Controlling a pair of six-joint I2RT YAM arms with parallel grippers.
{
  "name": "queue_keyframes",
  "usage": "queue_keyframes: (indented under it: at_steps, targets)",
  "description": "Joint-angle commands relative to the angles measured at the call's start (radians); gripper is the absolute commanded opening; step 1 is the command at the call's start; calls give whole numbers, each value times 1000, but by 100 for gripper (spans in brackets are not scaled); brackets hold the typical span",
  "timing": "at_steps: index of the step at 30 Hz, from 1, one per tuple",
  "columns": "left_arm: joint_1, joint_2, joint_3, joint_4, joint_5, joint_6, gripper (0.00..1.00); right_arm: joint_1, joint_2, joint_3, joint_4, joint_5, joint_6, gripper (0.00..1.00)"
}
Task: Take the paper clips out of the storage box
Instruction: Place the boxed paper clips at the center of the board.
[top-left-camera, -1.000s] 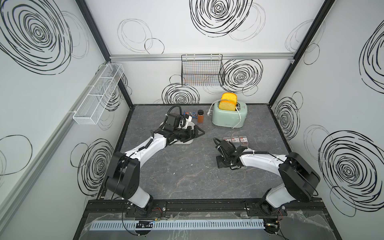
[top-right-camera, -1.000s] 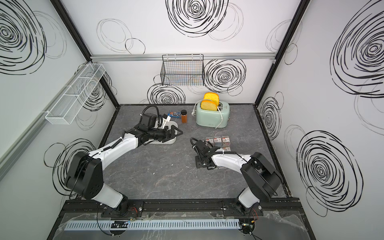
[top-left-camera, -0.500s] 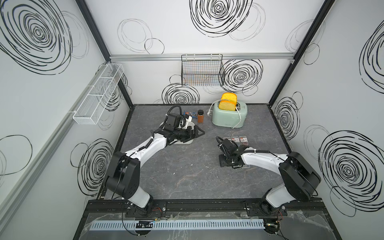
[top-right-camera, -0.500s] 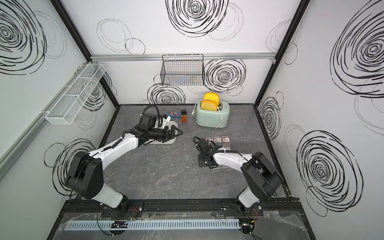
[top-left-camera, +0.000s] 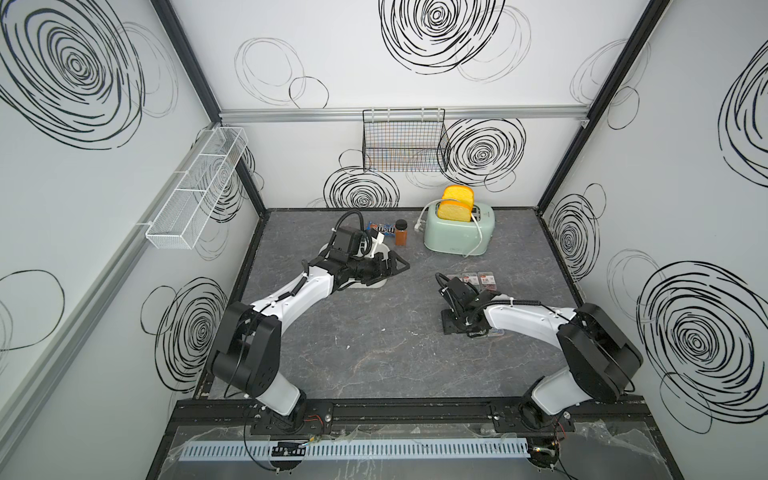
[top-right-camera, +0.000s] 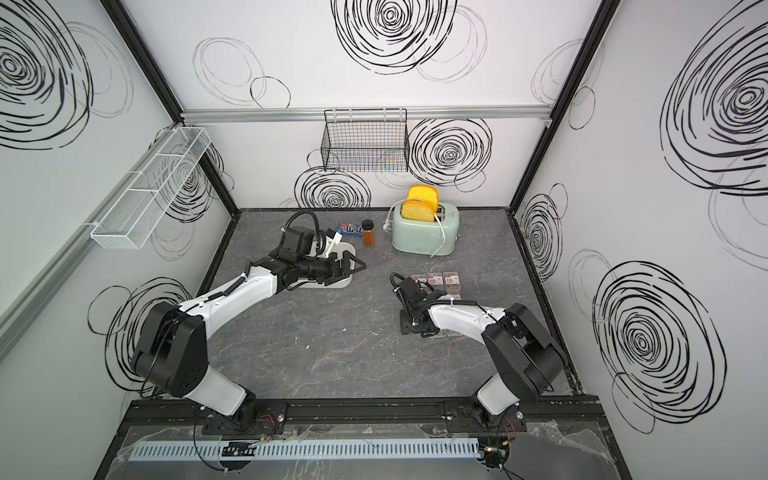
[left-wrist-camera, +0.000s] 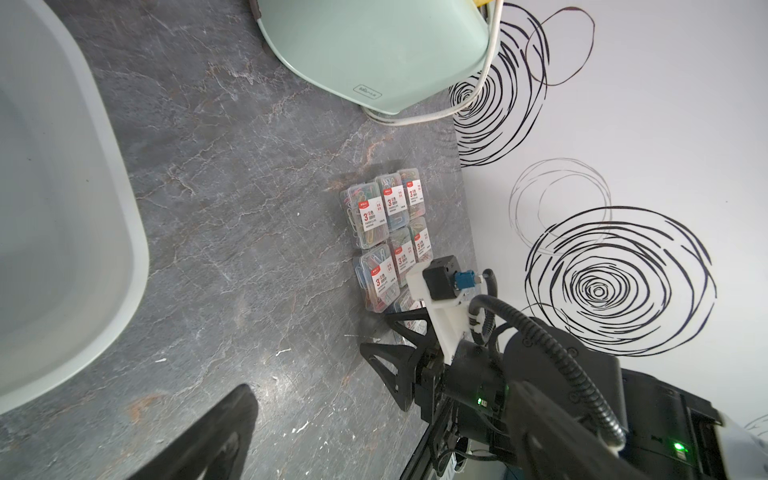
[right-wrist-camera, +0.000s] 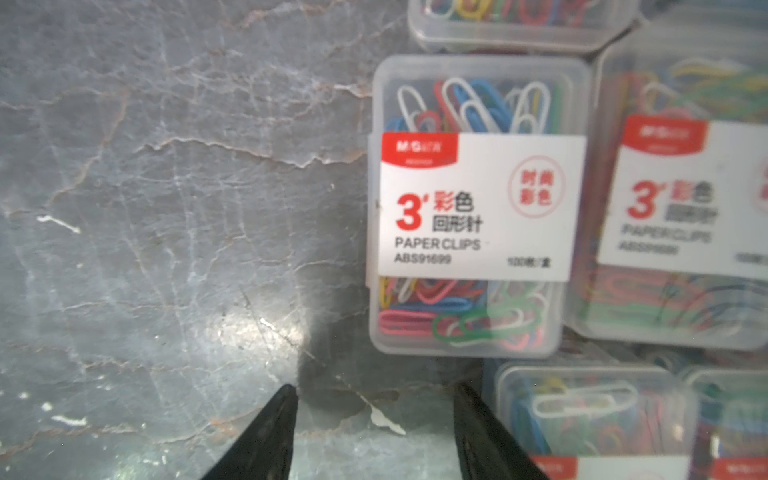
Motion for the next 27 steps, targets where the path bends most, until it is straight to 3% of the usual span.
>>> queue_keyframes:
  at_steps: [1,27]
  targets:
    - [2,19,29,23,11,13,99,-13,-28,-11,-43,16,-3,62]
    - [1,25,33,20,7,15,99,-37,-23,-18,-31,-4,-26,63]
